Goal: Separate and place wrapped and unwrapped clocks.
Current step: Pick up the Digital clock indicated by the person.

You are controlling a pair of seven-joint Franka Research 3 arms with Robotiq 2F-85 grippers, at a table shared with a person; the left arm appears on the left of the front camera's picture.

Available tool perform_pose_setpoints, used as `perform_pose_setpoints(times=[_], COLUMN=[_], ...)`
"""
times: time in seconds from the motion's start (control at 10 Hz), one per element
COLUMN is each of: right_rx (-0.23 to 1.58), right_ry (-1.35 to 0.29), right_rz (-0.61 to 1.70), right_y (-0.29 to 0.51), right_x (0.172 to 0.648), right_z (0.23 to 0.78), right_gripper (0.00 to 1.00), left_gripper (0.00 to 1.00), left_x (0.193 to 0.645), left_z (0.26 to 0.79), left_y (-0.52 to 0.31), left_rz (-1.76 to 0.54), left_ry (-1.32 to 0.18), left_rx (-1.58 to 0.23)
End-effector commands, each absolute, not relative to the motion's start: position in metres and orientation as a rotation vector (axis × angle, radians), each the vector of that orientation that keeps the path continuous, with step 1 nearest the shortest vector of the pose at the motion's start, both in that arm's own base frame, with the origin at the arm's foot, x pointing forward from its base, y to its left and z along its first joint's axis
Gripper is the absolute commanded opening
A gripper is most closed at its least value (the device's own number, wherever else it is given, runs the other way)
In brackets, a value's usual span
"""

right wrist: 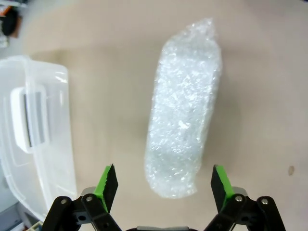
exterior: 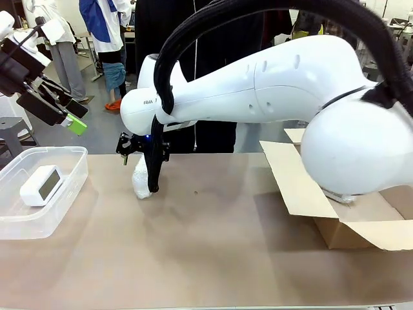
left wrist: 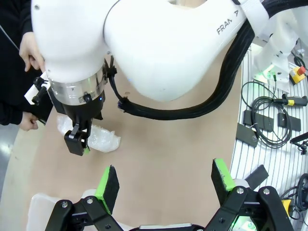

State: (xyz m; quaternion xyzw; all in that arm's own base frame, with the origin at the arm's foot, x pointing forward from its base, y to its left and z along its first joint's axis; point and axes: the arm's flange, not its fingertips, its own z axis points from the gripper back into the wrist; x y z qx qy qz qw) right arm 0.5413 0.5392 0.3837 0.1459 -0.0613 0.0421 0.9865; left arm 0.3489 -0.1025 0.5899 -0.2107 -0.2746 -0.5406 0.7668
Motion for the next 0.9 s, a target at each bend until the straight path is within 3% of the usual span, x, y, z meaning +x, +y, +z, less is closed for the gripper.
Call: perform_pose_setpoints(times=[0.0,0.8], right_rx=[0.212,0.175], right_ry=[-0.121,-0.068], right_rz=[0.08,0.111], right_y=[0.557,0.576], right_x=[0.557,0.569], right_z=[0.387,0.35], right_gripper=[1.0,1.0], left_gripper=[1.0,1.0], left_x=[0.349,0.349], left_z=[0.592,0.592], left_y=[-0.103,-0.103], left_rz=[-1.166,-1.166], left_ry=[-0.594,-0.594], left_rx=[-0.472,-0.472])
